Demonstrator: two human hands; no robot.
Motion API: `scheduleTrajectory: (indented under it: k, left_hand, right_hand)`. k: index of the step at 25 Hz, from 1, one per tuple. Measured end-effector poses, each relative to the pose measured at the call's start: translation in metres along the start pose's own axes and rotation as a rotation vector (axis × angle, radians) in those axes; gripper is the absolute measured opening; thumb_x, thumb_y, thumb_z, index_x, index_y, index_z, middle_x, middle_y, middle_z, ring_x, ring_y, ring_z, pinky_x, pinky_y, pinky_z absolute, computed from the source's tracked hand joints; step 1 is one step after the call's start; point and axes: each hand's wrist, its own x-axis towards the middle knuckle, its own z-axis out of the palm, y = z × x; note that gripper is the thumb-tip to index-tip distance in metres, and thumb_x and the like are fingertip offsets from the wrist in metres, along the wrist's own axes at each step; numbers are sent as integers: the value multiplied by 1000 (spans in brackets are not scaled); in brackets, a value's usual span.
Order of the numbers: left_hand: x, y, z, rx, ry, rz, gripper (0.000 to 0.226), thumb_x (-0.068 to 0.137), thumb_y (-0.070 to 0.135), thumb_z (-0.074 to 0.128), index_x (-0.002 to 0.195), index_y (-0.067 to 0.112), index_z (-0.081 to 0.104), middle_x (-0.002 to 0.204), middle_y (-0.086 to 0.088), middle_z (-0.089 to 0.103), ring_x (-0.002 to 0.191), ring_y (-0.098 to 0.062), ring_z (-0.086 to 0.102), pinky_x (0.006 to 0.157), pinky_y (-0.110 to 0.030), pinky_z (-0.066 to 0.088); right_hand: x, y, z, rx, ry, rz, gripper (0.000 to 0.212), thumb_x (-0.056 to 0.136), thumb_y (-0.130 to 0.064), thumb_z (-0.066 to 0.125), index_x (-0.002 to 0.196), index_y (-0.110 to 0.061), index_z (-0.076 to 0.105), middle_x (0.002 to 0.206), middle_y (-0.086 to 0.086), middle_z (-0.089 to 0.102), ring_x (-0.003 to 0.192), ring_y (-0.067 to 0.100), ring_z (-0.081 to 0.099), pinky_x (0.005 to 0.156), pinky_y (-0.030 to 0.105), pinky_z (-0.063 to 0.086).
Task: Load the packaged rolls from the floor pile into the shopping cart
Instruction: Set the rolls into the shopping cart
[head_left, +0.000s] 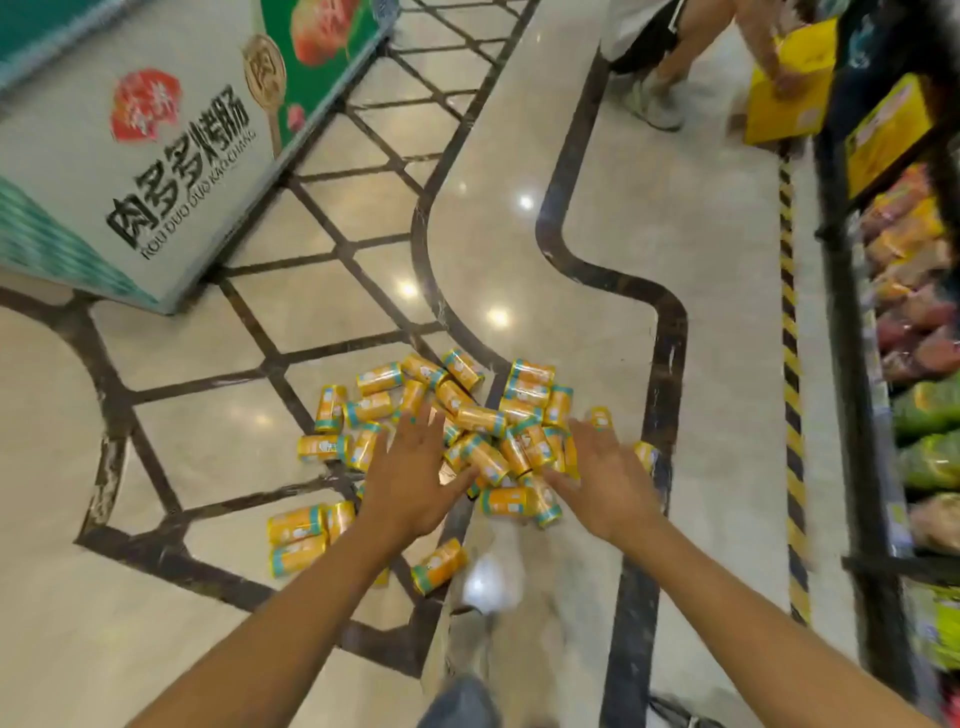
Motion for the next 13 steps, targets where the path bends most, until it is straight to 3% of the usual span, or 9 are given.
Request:
scheduleTrajectory:
  k: [5,9,13]
  left_hand:
    - [65,-42,135,-38,-132,-72,84,90,67,30,152,17,3,160,-4,-2,147,-23,-2,116,-42,8]
    - [106,-75,281,-113,-264,-190,83,92,61,37,152,14,5,160,-5,0,147,-23,2,116,-42,11]
    - [132,-104,412,-112,-390,-237,84,91,61,39,152,15,3,160,-5,0,147,-24,3,117,-40,8]
  right_hand:
    - [92,17,119,-49,-129,-24,67,95,-50,45,146,-11,26,145,10,39,132,30,37,102,37,32]
    - [164,34,255,-39,-239,-50,68,92,-53,26,141,-7,39,139,17,43,131,33,35,106,43,27]
    - [224,56,368,-55,-294,-58,68,91,-46,54,141,-5,33,144,14,38,134,28,32,108,39,25]
